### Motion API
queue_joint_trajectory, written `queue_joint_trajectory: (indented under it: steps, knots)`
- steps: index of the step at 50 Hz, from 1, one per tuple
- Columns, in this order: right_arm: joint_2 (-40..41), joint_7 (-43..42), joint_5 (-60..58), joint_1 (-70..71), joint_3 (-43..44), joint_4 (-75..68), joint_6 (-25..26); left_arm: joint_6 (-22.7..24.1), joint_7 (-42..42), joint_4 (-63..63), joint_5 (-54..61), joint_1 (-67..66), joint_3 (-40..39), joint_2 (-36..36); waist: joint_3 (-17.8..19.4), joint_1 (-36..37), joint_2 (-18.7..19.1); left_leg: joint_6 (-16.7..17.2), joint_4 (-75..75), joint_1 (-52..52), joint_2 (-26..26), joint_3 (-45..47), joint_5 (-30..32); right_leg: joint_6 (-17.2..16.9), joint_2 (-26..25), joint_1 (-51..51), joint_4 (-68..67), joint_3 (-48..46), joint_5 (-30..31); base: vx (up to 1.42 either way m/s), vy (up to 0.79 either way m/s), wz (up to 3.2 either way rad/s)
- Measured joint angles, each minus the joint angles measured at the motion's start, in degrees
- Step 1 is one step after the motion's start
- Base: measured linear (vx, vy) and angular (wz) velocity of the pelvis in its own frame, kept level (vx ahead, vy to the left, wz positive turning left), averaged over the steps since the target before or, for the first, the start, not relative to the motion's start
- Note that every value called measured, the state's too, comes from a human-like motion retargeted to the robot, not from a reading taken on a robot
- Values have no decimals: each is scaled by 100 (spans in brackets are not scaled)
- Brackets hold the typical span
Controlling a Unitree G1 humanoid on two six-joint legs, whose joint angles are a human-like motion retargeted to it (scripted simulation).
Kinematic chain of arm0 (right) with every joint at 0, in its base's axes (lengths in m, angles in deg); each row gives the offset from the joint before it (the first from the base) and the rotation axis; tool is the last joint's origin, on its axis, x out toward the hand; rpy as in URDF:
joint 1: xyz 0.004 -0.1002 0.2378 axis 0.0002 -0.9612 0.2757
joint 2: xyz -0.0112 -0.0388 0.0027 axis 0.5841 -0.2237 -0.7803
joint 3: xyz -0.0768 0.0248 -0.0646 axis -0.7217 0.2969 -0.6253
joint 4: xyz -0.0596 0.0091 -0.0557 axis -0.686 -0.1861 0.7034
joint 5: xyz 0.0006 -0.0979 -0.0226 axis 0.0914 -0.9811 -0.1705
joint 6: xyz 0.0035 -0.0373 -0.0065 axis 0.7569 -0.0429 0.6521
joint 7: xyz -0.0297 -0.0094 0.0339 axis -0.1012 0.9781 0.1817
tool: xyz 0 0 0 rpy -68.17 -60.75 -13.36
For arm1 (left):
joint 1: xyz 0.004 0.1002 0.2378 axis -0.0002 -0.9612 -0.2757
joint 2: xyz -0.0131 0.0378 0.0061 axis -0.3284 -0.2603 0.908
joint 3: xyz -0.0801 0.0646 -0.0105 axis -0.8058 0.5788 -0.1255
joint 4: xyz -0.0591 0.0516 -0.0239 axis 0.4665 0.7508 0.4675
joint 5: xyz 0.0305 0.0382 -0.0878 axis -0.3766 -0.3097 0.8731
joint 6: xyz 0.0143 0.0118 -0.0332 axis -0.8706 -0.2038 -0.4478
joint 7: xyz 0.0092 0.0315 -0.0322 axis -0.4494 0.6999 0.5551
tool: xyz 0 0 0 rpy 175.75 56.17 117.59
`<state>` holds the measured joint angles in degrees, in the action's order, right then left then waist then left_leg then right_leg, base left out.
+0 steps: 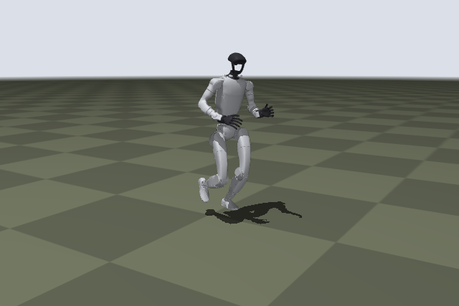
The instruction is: Run
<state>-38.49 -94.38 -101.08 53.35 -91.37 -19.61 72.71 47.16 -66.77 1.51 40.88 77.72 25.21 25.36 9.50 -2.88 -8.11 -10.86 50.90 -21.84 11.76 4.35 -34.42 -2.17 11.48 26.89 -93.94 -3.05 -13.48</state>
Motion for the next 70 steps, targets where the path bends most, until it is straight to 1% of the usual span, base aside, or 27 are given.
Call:
queue_joint_trajectory:
  steps: [2,5,8,10,12,16,18,19,22,27,29,31,33,36,38,40,43,45,48,50,55,58,60,61,65,67,70]
  knots:
    - [-248,83,180,-514,66,-125,-42,87,-174,-556,134,952,-65,42,-25,-392,275,269,-701,830,-173,-186,243,82,-115,658,716,-242,-101,0,0,0]
    - [-613,381,678,-1401,264,21,-124,409,-61,-1641,477,1592,-76,35,-158,-883,635,980,-1788,2022,-556,-316,1517,-62,-413,896,3088,-752,189,2,-4,6]
    - [-714,630,1004,-2084,556,228,-185,719,327,-2517,727,1510,195,-45,-363,-980,868,1550,-1442,2422,-1003,-209,2949,-469,-1035,542,5959,-907,1117,1,-6,-19]
    - [-673,576,1120,-2164,686,349,-162,765,570,-2830,921,1281,363,-123,-418,-872,928,1564,-384,2330,-1242,-34,3223,-529,-1279,311,6773,-934,1466,-1,-5,-38]
    - [-608,331,1082,-1851,749,477,-130,653,691,-2759,1055,862,437,-168,-372,-646,909,1334,993,2067,-1472,153,2909,-270,-1358,134,6353,-932,1085,-1,-5,-48]
    - [-402,-441,523,-128,799,420,81,79,637,-1632,770,-305,262,-167,-39,-42,835,720,3477,1036,-1842,254,1651,578,-1438,5,4310,-702,-1010,-2,-5,-68]
    - [-330,-807,277,998,807,293,212,-148,642,-899,542,-971,90,-112,85,352,762,418,4007,274,-1850,288,1161,722,-1439,-226,3901,-478,-1747,-2,-2,-84]
    - [-309,-936,248,1413,824,341,233,-186,701,-683,511,-1341,-12,-115,89,573,718,338,3946,-104,-1791,323,1066,671,-1430,-461,3983,-357,-1827,-1,0,-80]
    - [-241,-1058,428,2050,866,800,156,-91,1012,-545,685,-2457,-386,-279,-12,1211,507,365,2709,-961,-1511,505,1194,201,-1353,-1439,4884,4,-1197,3,3,-46]
    - [-151,-493,696,1699,705,1623,-210,193,1538,-651,1249,-3733,-765,-395,-373,1818,129,873,-1726,-1029,-772,744,2149,-994,-1001,-2726,5933,248,1365,4,5,-9]
    - [-112,-308,694,1542,621,1701,-289,202,1509,-605,1394,-3936,-813,-275,-446,1774,56,899,-2769,-891,-485,674,2285,-1135,-876,-2861,5433,206,1774,1,6,5]
    - [-42,-140,668,1316,501,1631,-323,201,1370,-519,1345,-3931,-774,-186,-441,1627,-26,737,-2601,-884,-270,567,2179,-1110,-704,-2811,4435,153,1899,0,3,4]
    - [40,-18,601,1018,387,1346,-269,169,1138,-354,1148,-3604,-663,-135,-332,1405,-146,409,-1647,-955,-69,478,1783,-932,-389,-2522,3012,69,1768,0,0,0]
    - [194,10,410,455,276,436,-65,66,580,39,627,-2227,-359,-98,-118,896,-268,-81,-292,-868,165,277,724,-418,71,-1428,914,38,1030,-2,2,6]
    - [214,10,361,-9,232,-175,13,32,215,65,454,-1043,-170,-25,-83,470,-161,-146,-222,-362,188,28,276,-101,107,-439,256,35,427,-5,3,25]
    - [44,144,452,-568,256,-440,3,81,22,-333,533,-22,-125,81,-91,23,115,48,-776,532,66,-249,290,86,-12,411,564,-130,71,-2,1,26]
    - [-349,542,894,-1493,432,-231,-96,355,101,-1299,754,817,-91,157,-137,-566,564,747,-1731,1888,-355,-471,1297,26,-350,852,2816,-672,136,2,-5,26]
    - [-500,815,1159,-2027,589,-24,-127,599,293,-1876,781,999,63,125,-232,-796,790,1245,-1875,2441,-690,-499,2289,-243,-773,746,4959,-883,608,2,-7,14]
    - [-524,994,1392,-2361,812,303,-132,742,687,-2433,893,865,376,17,-328,-728,1004,1569,-733,2534,-1111,-324,3276,-518,-1304,386,7032,-924,1362,-1,-5,-14]
    - [-510,889,1471,-2181,848,526,-118,687,915,-2461,1061,556,525,-36,-290,-538,1043,1465,570,2362,-1344,-161,3280,-360,-1423,215,6856,-939,1297,-1,-6,-28]
    - [-456,153,1146,-284,838,646,37,-97,1094,-1013,1113,-807,429,-107,125,258,1005,688,3816,1140,-1946,39,2000,696,-1529,-54,4195,-764,-1102,-2,-7,-55]
    - [-389,-460,852,1248,908,472,149,-316,1101,20,998,-1731,-34,-49,219,822,817,230,4200,-164,-1904,168,1370,719,-1465,-639,4034,-473,-1837,-2,-4,-70]
    - [-338,-699,864,1761,1004,727,113,-246,1190,136,1051,-2465,-405,-132,151,1218,638,174,3469,-886,-1737,358,1275,431,-1416,-1293,4589,-233,-1532,1,1,-57]
    - [-297,-706,907,1798,1024,928,53,-157,1254,67,1103,-2809,-558,-196,91,1418,530,252,2712,-1073,-1631,492,1328,179,-1382,-1669,4990,-102,-1087,3,3,-45]
    - [-116,-335,1025,1542,893,1537,-260,139,1558,-134,1323,-3844,-996,-245,-226,1960,135,805,-1270,-1156,-974,842,2102,-943,-1079,-2794,5968,142,1297,3,5,-35]
    - [-26,-67,1032,1358,787,1596,-358,143,1527,-150,1454,-4022,-1067,-97,-320,1916,46,914,-2726,-914,-620,815,2343,-1160,-921,-2919,5412,77,1901,-1,5,-23]
    - [114,286,1004,968,588,1424,-387,118,1306,-167,1354,-3872,-1002,53,-297,1629,-50,675,-2343,-849,-313,644,2182,-1009,-602,-2741,3608,-96,1997,0,2,-5]
